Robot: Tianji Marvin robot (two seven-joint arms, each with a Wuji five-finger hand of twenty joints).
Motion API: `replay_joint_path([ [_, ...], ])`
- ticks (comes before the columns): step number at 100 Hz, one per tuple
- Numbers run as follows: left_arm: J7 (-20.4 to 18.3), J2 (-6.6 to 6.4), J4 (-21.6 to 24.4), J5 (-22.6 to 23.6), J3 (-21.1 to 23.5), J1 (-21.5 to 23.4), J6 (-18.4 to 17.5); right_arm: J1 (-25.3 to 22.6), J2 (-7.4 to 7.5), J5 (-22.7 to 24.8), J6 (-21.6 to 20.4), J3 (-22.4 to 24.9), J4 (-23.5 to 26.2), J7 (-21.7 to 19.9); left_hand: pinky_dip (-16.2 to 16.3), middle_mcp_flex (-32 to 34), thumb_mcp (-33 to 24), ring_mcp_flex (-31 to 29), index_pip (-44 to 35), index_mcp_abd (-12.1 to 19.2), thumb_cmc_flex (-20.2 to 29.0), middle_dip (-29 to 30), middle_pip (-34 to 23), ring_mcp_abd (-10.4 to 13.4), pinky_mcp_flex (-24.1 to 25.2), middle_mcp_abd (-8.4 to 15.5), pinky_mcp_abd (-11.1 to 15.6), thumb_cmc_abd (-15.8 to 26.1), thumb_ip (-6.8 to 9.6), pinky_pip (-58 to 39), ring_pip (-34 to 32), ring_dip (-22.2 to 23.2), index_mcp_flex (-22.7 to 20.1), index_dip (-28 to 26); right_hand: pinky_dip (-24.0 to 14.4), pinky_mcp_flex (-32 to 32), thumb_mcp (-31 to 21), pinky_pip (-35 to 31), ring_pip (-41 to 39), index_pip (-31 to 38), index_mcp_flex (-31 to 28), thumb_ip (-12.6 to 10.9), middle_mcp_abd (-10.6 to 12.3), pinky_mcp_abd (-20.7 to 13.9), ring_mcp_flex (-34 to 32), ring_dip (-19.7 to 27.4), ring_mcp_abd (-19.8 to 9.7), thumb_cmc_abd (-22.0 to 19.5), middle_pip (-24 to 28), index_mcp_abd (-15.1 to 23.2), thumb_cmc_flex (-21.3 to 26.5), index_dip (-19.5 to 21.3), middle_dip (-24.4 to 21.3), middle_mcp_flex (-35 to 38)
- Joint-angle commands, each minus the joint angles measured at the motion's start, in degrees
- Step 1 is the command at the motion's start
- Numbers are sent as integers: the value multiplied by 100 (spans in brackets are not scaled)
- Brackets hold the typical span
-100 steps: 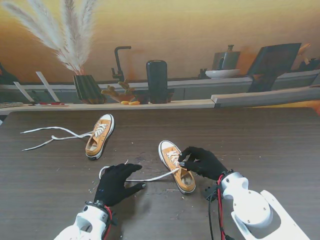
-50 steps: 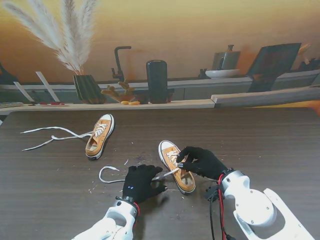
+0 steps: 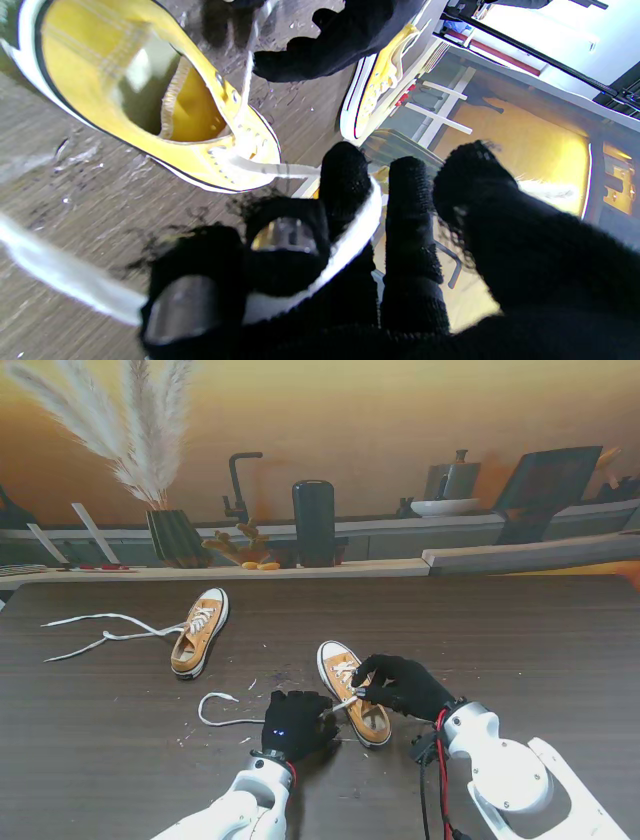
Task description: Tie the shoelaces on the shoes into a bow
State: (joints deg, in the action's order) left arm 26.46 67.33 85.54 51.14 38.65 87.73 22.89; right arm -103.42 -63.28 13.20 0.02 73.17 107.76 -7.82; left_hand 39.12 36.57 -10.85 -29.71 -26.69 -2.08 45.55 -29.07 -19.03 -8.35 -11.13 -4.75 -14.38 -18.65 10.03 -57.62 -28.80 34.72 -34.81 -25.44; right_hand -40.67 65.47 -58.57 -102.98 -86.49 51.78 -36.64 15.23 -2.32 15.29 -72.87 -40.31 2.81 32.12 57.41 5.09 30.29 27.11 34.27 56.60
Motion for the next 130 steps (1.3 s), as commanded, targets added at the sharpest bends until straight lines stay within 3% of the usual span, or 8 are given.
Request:
replay_joint_path([
  [1, -47, 70, -103, -36, -45, -106, 46, -36, 28, -29, -21, 21, -12, -106, 39, 59, -174, -81, -105, 118, 157, -165, -100, 69, -64, -65, 172, -229, 84, -191, -113, 218, 17, -116, 44, 163, 13, -746, 19, 33, 107, -132, 70, 3, -237, 90, 15, -48, -7, 53, 66, -130, 77, -130],
  [29, 90, 197, -520, -236, -273, -411, -8, -82, 37, -41, -37, 71, 0, -149, 34, 75, -404, -114, -268, 193, 237, -190, -176, 118, -70, -17, 235, -325, 77, -329, -263, 246, 51, -161, 41, 159, 39, -730, 24, 86, 93, -115, 61, 31, -236, 98, 36, -72, 1, 57, 137, -144, 78, -94],
  [48, 267, 305, -832, -384, -411, -576, -96, -98, 42, -46, -60, 81, -5, -170, 13, 273, -874, -240, -803, 500, 703, -314, -392, 147, -160, 5, 260, -619, -277, -529, -487, 297, -157, -397, 35, 160, 60, -729, 6, 136, 77, -104, 54, 46, -240, 92, 39, -83, 6, 66, 198, -164, 78, -61],
  [60, 300, 366, -1008, -512, -474, -692, -166, -107, 46, -66, -79, 86, 1, -187, -28, 441, -914, -313, -1061, 546, 890, -377, -494, 125, -198, -31, 256, -213, -439, -588, -579, 304, -339, -245, 22, 164, 75, -750, -24, 171, 60, -93, 68, 50, -237, 79, 35, -87, 5, 71, 228, -184, 76, -37],
  [65, 303, 384, -1060, -555, -488, -726, -194, -109, 48, -64, -89, 88, 4, -192, -79, 601, -884, -359, -1289, 585, 1000, -916, -443, 105, -211, 10, 238, -59, -494, -630, -622, 291, -492, -143, 20, 164, 81, -752, -29, 182, 60, -89, 67, 47, -237, 77, 34, -91, 5, 72, 236, -191, 76, -29],
  [81, 355, 404, -1153, -702, -429, -756, -511, -120, 52, -67, -111, 94, 15, -208, -190, 605, -893, -281, -2484, 536, 1172, -1279, -403, 91, -90, -39, 241, 270, -747, -475, -640, 290, -165, -1205, 15, 163, 103, -751, -33, 222, 46, -85, 54, 44, -236, 74, 32, -108, 3, 85, 257, -217, 77, -7],
  [101, 876, 566, -1243, -1270, -35, -552, -1378, -139, 54, -86, -109, 104, 37, -221, -1044, 1238, -2977, -1120, -3897, 38, -38, 82, -326, -735, -537, -753, -531, -303, -391, 533, 74, -523, 129, -2421, 10, 162, 134, -748, -31, 248, 48, -82, 54, 62, -235, 74, 43, -136, -1, 77, 282, -246, 81, 6],
  [130, 1036, 732, -1067, -2217, 447, -251, -2196, -163, 58, -131, -78, 126, 87, -255, -1445, 2444, -3381, -2365, -4451, -240, -371, 97, -651, -959, -1186, -814, -1011, -388, -164, 716, -8, -706, 279, -2782, 5, 162, 173, -745, -25, 256, 61, -82, 44, 66, -234, 76, 59, -166, -12, 63, 282, -274, 86, -5],
])
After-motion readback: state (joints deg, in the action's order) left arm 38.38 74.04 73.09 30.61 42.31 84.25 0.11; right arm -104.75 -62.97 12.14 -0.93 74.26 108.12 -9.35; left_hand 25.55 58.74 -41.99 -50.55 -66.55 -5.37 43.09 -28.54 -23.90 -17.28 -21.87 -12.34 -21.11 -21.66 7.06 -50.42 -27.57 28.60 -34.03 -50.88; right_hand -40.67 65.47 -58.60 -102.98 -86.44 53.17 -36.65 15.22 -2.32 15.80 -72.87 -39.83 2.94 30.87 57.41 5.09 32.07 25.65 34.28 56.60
